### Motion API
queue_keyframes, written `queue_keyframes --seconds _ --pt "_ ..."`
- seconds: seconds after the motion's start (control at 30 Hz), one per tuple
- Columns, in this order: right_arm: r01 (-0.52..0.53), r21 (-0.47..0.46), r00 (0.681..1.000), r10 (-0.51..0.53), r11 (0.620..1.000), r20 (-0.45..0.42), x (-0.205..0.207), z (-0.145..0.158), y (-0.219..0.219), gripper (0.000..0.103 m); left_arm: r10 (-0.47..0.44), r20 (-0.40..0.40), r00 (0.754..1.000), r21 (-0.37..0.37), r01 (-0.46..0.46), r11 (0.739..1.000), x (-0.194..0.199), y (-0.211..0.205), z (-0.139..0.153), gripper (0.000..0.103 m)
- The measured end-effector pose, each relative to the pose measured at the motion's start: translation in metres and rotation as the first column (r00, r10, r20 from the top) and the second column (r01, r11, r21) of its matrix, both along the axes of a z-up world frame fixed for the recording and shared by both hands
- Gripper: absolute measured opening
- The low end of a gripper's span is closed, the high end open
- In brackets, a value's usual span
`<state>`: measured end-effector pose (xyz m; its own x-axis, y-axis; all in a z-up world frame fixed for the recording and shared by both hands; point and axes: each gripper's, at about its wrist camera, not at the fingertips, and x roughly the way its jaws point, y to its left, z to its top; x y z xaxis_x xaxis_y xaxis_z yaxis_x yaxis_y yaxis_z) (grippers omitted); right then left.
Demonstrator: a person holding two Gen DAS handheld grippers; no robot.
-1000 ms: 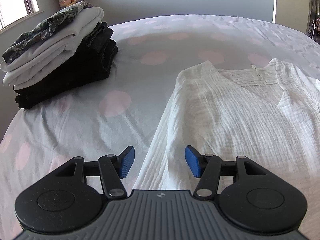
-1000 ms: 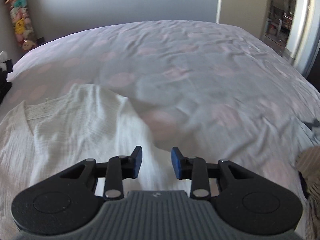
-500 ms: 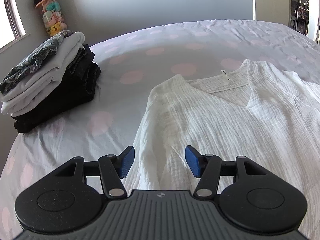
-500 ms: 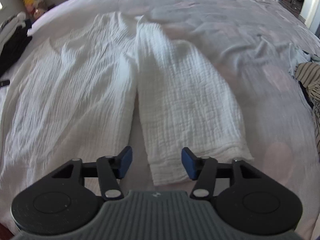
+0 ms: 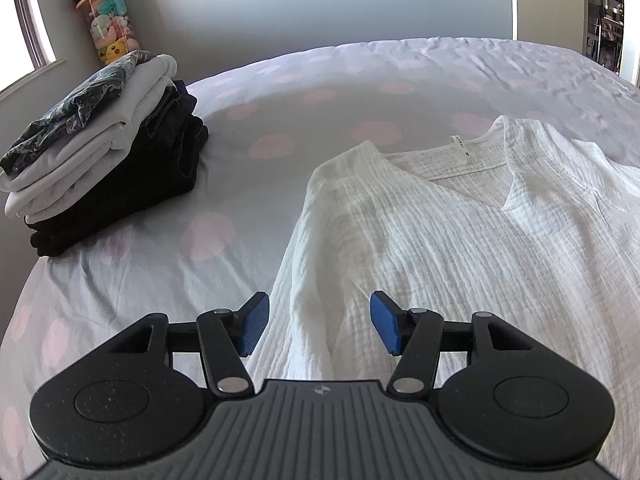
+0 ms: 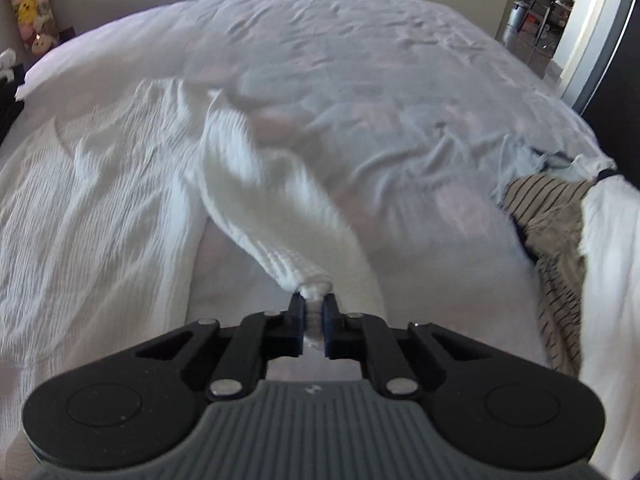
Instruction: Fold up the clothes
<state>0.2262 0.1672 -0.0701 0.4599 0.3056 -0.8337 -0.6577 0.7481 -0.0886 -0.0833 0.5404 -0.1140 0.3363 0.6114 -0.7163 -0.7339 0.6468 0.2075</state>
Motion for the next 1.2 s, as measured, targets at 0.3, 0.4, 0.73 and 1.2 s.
queue_keyframes --seconds 0.3,0.4,0.73,1.2 --pt "0.145 0.027 0.966 -0.148 0.989 0.213 0.126 0.071 -0.002 0.01 0.053 -0.013 0.999 0.047 -0.052 0.998 -0.003 0.008 -0.005 0.066" --pt "0.173 -0.022 0.951 -0.162 0.985 0.262 0.166 0.063 0.011 0.01 0.061 -0.036 0.997 0.066 -0.059 0.996 0.001 0.011 -0.008 0.066" --pt "0.267 -0.119 0.951 -0.242 0.956 0.194 0.231 -0.024 0.023 0.019 0.058 -0.057 0.997 0.071 -0.054 0.996 0.013 0.021 -0.009 0.066" --pt "0.222 0.447 0.975 -0.193 0.866 -0.111 0.043 -0.019 -0.003 0.037 0.069 -0.1 0.993 -0.064 -0.076 0.995 -0.048 0.021 0.037 0.067"
